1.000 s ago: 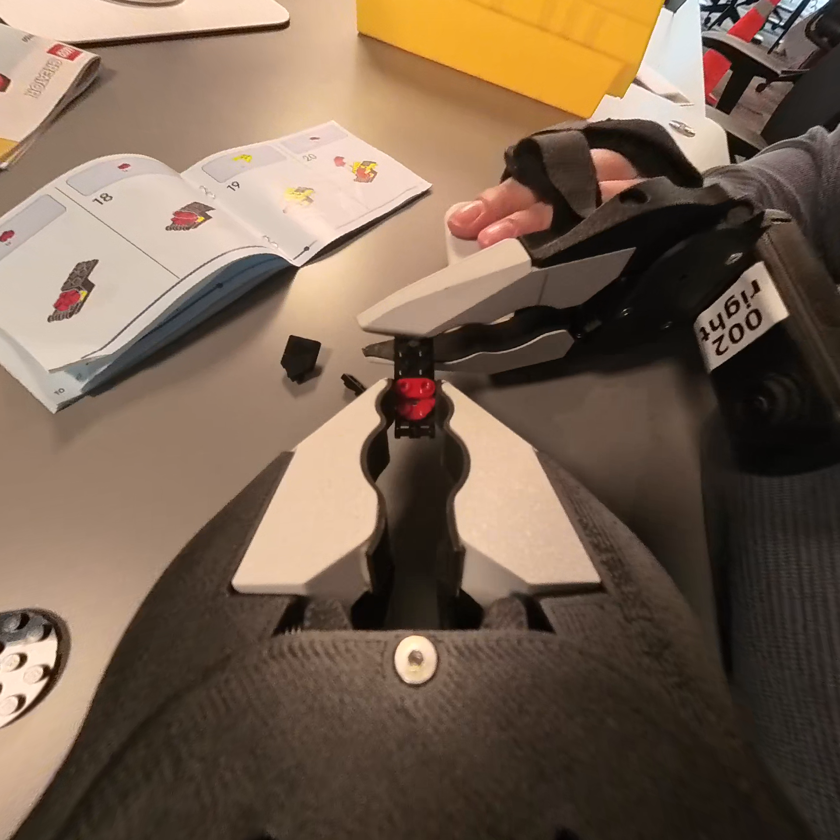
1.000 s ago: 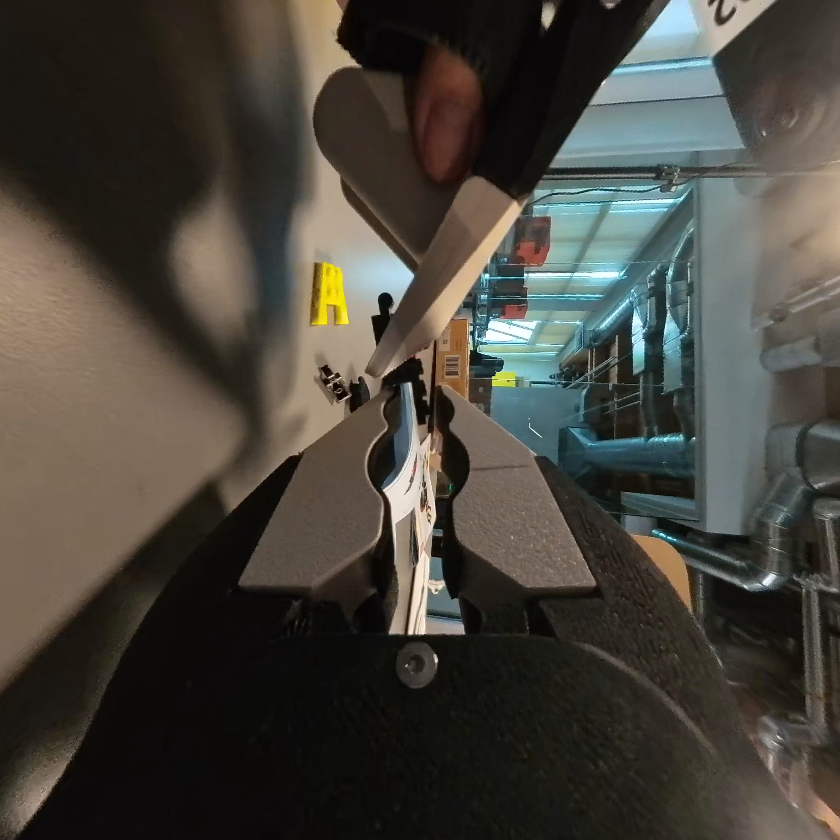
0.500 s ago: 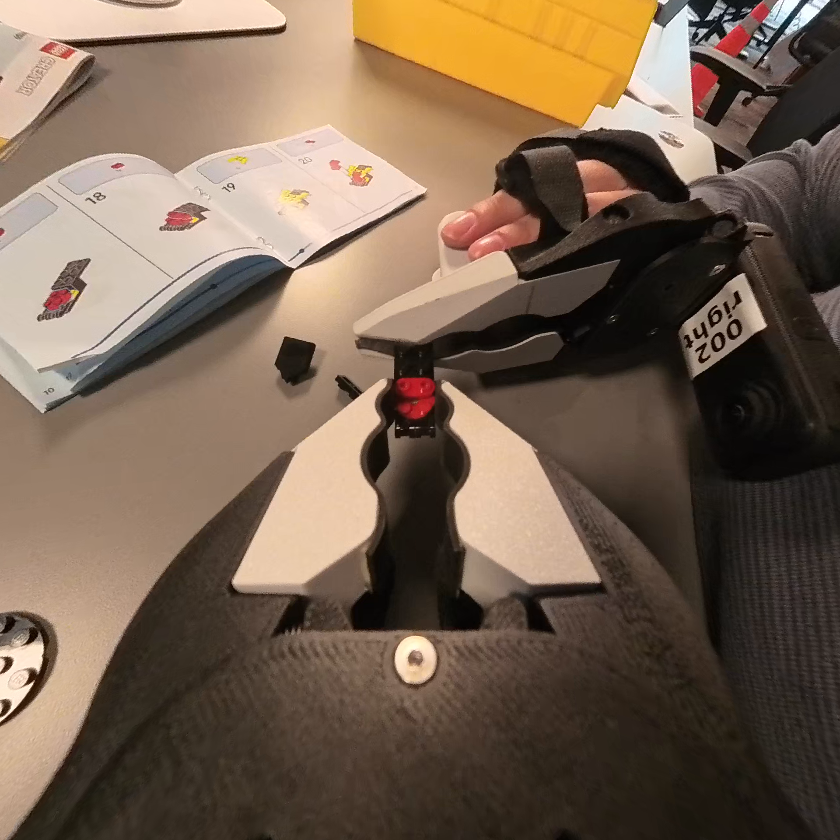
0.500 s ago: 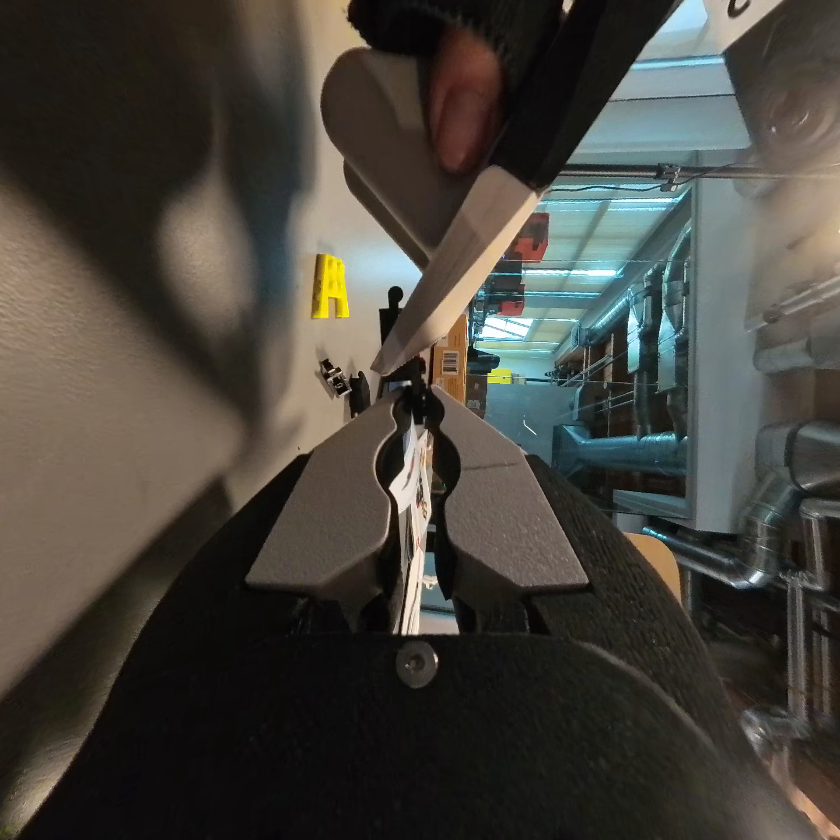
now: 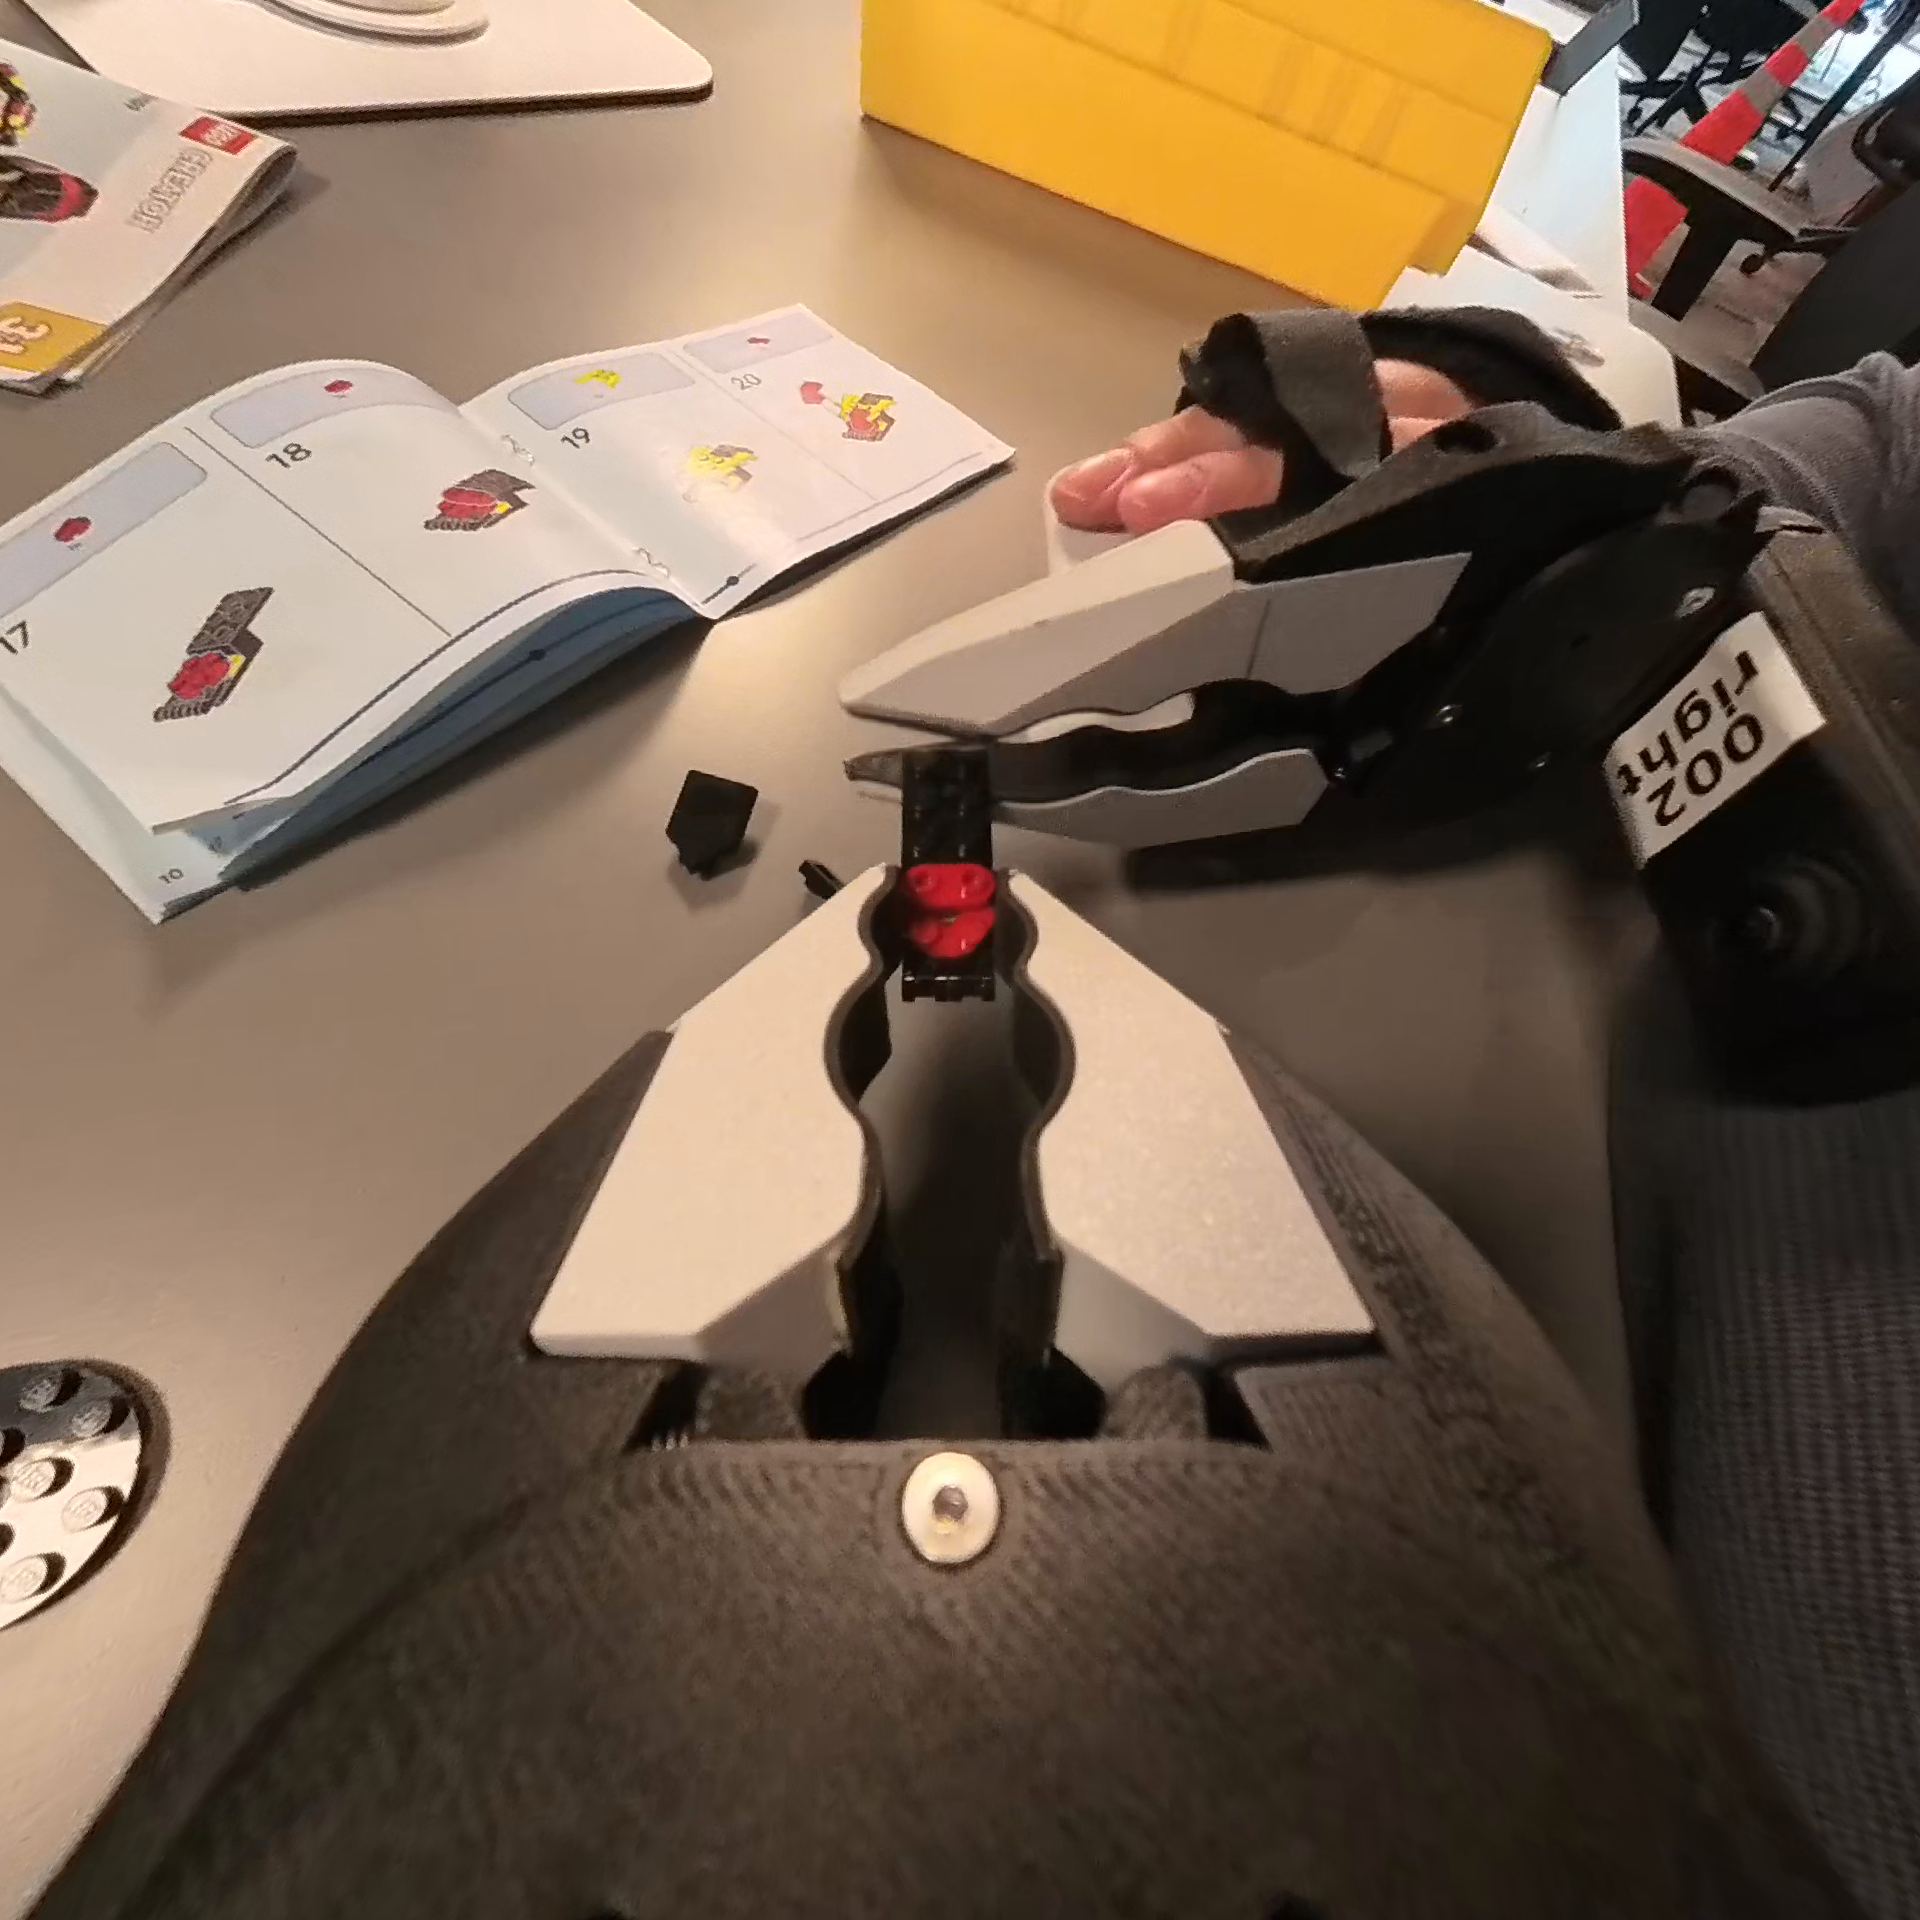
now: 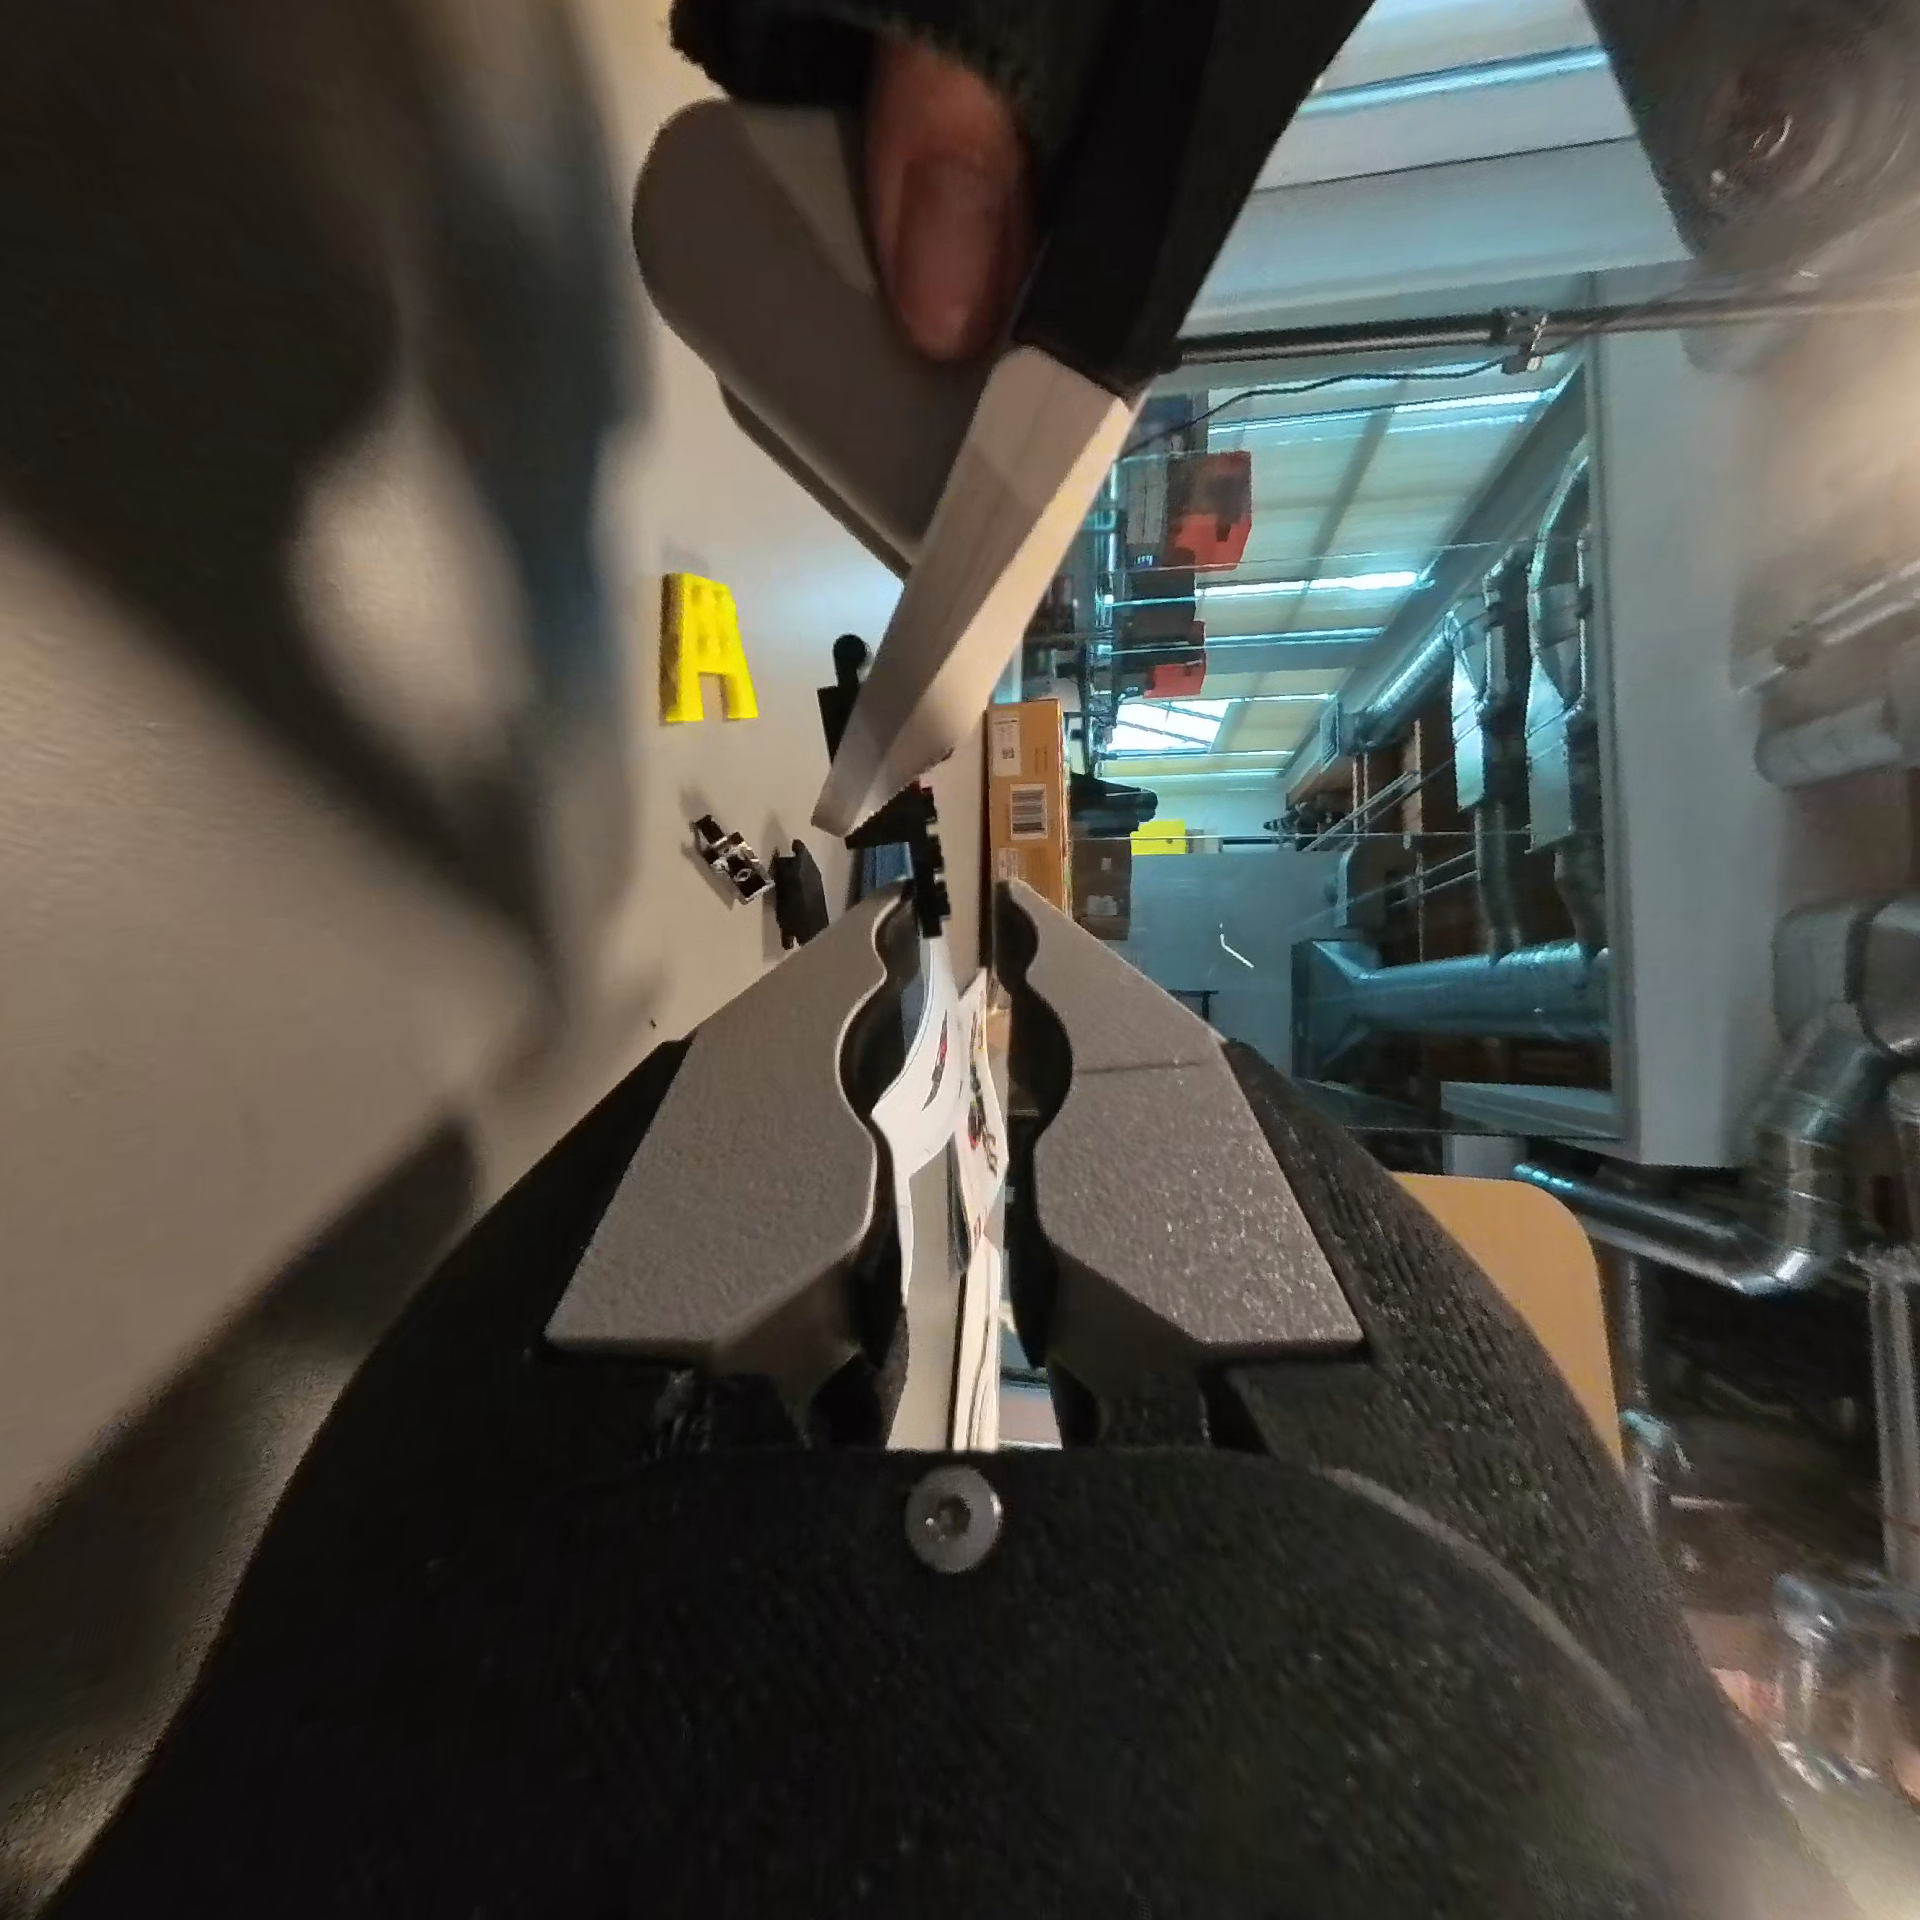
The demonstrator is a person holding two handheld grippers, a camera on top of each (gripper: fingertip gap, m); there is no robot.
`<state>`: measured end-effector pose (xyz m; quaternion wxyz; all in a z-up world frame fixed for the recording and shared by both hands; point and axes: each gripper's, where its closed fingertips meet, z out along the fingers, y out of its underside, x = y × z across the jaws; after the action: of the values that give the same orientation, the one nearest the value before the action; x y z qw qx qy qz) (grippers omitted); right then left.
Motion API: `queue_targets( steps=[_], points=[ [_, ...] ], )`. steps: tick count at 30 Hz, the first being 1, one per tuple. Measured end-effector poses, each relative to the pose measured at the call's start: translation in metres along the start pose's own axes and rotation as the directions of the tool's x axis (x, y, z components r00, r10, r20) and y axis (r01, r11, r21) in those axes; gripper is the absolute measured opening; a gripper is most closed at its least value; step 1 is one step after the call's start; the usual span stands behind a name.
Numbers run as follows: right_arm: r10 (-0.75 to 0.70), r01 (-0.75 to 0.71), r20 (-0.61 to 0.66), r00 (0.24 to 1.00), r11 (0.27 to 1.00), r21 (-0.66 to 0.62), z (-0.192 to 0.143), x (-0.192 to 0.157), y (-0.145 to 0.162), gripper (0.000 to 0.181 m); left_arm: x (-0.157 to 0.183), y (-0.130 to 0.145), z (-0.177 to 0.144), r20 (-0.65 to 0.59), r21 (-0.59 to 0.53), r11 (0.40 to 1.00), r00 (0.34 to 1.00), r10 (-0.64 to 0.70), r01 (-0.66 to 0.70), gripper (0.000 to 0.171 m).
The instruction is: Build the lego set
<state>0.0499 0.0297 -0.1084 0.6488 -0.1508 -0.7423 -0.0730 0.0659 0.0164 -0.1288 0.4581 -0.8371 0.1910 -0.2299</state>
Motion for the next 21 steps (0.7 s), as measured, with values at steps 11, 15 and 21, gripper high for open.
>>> queue_targets(
  steps=[11, 15, 21],
  points=[
    [-0.014, 0.013, 0.024, 1.0, 1.0, 0.02, -0.004, -0.005, -0.005, 0.007, 0.001, 0.0, 0.001, -0.004, -0.003, 1.0, 1.0, 0.011, -0.011, 0.016],
    [-0.018, 0.018, 0.017, 1.0, 1.0, 0.021, -0.006, -0.003, -0.005, 0.002, 0.004, 0.0, 0.0, -0.013, 0.002, 0.999, 0.999, 0.032, -0.032, 0.017],
    [-0.017, 0.018, 0.014, 1.0, 1.0, -0.003, -0.007, -0.001, 0.001, 0.002, -0.025, 0.023, -0.019, 0.14, -0.158, 0.985, 0.986, 0.087, -0.064, 0.051]
  ],
)
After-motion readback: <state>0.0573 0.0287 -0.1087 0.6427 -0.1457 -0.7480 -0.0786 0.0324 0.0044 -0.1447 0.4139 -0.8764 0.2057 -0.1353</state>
